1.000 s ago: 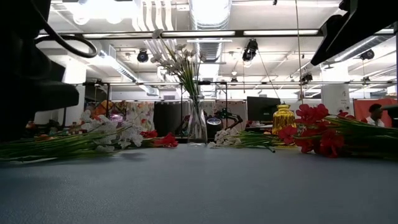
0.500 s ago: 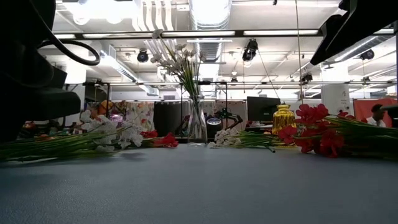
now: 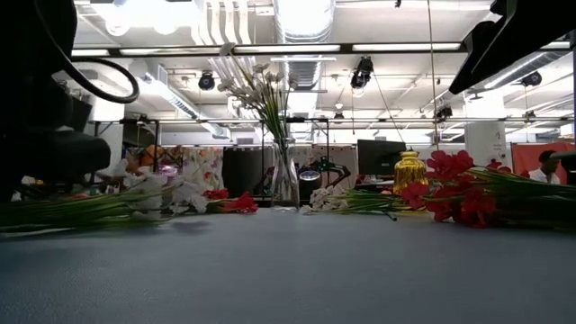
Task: Sort flowers into vase by color
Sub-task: Put the orange tulip into the yellow vase
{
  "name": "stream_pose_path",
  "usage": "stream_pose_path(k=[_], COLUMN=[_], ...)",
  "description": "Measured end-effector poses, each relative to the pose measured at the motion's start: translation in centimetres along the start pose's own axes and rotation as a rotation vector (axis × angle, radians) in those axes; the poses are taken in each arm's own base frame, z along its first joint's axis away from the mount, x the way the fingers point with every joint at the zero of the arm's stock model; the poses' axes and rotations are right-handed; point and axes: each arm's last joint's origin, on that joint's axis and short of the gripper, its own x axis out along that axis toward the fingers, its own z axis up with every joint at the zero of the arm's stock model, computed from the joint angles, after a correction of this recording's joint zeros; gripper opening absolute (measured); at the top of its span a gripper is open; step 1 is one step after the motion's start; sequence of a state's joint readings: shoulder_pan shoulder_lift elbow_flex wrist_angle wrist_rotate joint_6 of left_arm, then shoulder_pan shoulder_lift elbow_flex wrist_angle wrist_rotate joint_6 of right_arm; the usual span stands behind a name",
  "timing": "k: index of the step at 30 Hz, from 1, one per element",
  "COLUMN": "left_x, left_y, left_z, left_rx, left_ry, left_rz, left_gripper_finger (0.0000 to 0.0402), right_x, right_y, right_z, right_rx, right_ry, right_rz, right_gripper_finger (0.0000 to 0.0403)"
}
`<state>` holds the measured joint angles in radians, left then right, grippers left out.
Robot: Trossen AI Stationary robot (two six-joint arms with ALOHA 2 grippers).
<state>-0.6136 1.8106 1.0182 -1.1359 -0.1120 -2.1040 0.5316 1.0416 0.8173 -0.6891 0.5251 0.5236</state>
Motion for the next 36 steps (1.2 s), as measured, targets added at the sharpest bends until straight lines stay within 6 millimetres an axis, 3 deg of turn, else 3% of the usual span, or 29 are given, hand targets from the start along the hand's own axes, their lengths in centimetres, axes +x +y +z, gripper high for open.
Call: stream_pose_path(k=[7,18,20,29,36], left_x=[-3.1,-9.1,-10.4,-17.2,-21.1], left_y=[0.3,1.1,1.1,1.0,-2.6], left_z=[0.4,-0.1,-0.3,-0.3,0.2], left_rx=[0.019,0.154,0.2,0.42,0.67], left_ry=[-0.061,-0.151,-0.189,-0.675,-0.997], left_rz=[0.055,0.001,-0.086,-0.547,-0.678], left_gripper_finger=[0.0,0.0,0.0,0.0,0.0], right_x=[0.0,0.0,0.0,0.0,0.3], right_y=[0.0,0.0,0.0,0.2,1.1], right_z=[0.0,0.0,0.0,0.4,1.5], right_rx=[-0.001,-0.009,-0.009,-0.045,-0.101], right_ry=[0.0,0.0,0.0,-0.038,-0.209], right_rz=[0.0,0.0,0.0,0.02,0.088], right_gripper_finger=[0.0325,0.0325,0.0325,0.0325,0.0325])
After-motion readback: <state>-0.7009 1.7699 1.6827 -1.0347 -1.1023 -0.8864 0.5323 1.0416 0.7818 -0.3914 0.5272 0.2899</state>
